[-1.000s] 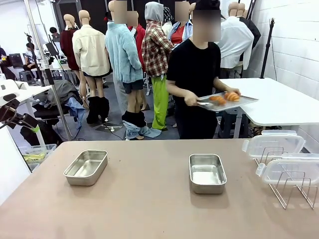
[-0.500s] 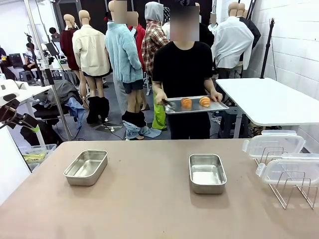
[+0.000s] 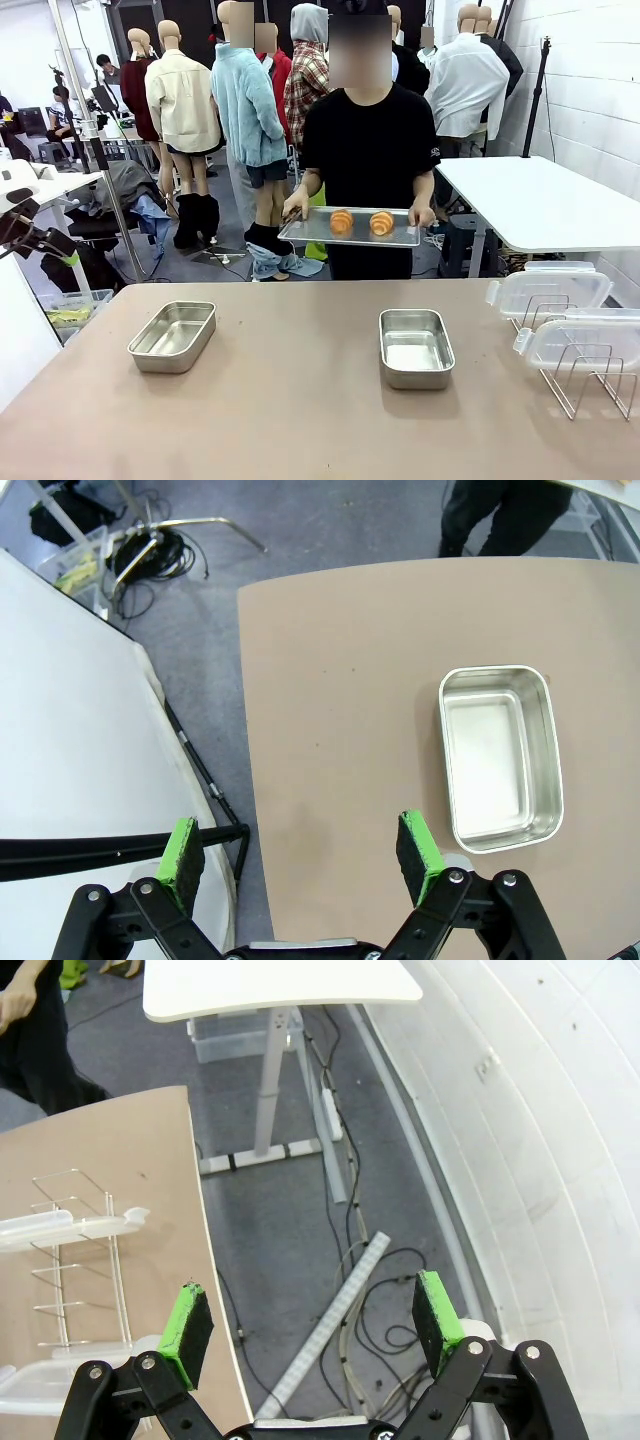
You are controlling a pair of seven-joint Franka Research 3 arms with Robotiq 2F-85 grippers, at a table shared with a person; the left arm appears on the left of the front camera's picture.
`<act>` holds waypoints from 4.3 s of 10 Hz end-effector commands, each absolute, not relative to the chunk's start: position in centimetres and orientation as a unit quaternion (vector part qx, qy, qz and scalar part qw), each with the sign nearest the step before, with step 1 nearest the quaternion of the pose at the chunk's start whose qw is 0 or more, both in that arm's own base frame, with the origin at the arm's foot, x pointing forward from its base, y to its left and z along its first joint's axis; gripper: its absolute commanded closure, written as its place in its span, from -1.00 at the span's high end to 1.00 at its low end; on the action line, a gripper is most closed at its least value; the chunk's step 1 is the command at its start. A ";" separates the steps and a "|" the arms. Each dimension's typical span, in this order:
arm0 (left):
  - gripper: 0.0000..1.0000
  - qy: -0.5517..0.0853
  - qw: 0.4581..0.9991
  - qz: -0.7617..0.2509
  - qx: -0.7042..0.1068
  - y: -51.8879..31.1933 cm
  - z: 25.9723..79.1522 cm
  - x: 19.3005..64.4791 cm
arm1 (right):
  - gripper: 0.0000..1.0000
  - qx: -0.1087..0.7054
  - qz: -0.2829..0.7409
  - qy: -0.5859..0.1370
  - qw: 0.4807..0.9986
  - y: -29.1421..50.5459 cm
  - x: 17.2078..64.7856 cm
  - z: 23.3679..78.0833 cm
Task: Place the bread in airtight containers.
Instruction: Lift both Airtight Container.
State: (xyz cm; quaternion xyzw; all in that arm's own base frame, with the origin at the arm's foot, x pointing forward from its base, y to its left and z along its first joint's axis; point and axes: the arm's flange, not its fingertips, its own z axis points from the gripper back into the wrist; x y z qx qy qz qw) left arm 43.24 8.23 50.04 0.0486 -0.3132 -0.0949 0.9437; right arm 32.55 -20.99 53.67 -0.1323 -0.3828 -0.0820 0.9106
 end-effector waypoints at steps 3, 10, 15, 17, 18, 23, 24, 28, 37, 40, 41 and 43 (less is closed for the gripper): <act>1.00 -0.311 0.944 -0.098 0.054 8.5 50.0 43.1 | 1.00 -0.136 -0.080 -0.378 0.912 -20.8 32.7 53.4; 1.00 -0.311 0.944 -0.098 0.054 8.5 50.0 43.1 | 1.00 -0.136 -0.080 -0.378 0.912 -20.8 32.7 53.4; 1.00 -0.311 0.944 -0.098 0.054 8.5 50.0 43.1 | 1.00 -0.136 -0.080 -0.378 0.912 -20.8 32.7 53.4; 1.00 -0.311 0.944 -0.098 0.054 8.5 50.0 43.1 | 1.00 -0.136 -0.080 -0.378 0.912 -20.8 32.7 53.4; 1.00 -0.311 0.944 -0.098 0.054 8.5 50.0 43.1 | 1.00 -0.136 -0.080 -0.378 0.912 -20.8 32.7 53.4; 1.00 -0.311 0.944 -0.098 0.054 8.5 50.0 43.1 | 1.00 -0.136 -0.080 -0.378 0.912 -20.8 32.7 53.4; 1.00 -0.311 0.944 -0.098 0.054 8.5 50.0 43.1 | 1.00 -0.136 -0.080 -0.378 0.912 -20.8 32.7 53.4; 1.00 -0.313 0.944 -0.095 0.049 8.2 50.0 43.2 | 1.00 -0.132 -0.082 -0.383 0.911 -21.0 32.5 53.7; 1.00 -0.186 0.970 -0.122 0.093 -3.4 54.6 44.4 | 1.00 -0.059 0.095 -0.129 0.985 9.2 43.4 62.1; 1.00 -0.163 0.981 -0.096 0.043 -2.6 50.6 46.2 | 1.00 0.014 0.014 -0.123 0.992 11.2 43.5 56.3; 1.00 -0.159 0.983 -0.082 0.028 -2.1 49.1 46.8 | 1.00 0.012 0.025 -0.128 0.991 11.8 43.6 54.1; 1.00 -0.133 0.989 -0.067 0.022 -1.6 46.4 48.0 | 1.00 -0.012 0.044 -0.115 0.992 13.3 44.1 50.1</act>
